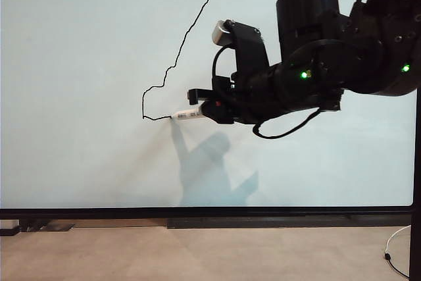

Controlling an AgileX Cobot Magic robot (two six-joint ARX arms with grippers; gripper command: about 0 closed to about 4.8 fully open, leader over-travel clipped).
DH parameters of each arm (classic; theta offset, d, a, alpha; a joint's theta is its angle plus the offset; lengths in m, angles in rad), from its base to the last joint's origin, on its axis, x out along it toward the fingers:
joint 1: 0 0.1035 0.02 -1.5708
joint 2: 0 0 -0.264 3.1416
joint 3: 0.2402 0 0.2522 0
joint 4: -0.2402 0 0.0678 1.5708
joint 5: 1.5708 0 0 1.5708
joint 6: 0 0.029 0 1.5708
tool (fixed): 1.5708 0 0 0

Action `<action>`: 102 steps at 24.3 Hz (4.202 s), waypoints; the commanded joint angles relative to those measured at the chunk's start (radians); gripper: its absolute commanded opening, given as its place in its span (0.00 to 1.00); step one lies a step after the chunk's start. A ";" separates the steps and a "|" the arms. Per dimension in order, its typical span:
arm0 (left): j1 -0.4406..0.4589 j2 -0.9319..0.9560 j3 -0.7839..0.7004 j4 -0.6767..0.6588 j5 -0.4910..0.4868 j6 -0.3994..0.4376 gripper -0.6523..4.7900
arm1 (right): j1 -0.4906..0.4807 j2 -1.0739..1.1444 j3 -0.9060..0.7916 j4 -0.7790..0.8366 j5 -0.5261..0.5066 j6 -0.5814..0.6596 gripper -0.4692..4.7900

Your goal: Pick up the pen on the shelf to the right of the whiteboard and draw a triangle.

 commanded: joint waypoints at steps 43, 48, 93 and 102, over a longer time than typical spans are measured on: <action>0.000 0.000 0.003 0.011 0.003 0.001 0.11 | -0.297 -0.241 -0.315 0.163 0.028 -0.040 0.08; 0.000 0.000 0.003 0.011 0.003 0.001 0.11 | -0.325 -0.241 -0.351 0.209 0.027 -0.039 0.08; 0.000 0.000 0.003 0.011 0.003 0.001 0.11 | -0.125 -0.493 -0.159 0.012 -0.041 -0.073 0.08; 0.000 0.000 0.003 0.011 0.003 0.001 0.11 | -0.125 -0.425 -0.077 0.019 -0.058 -0.070 0.08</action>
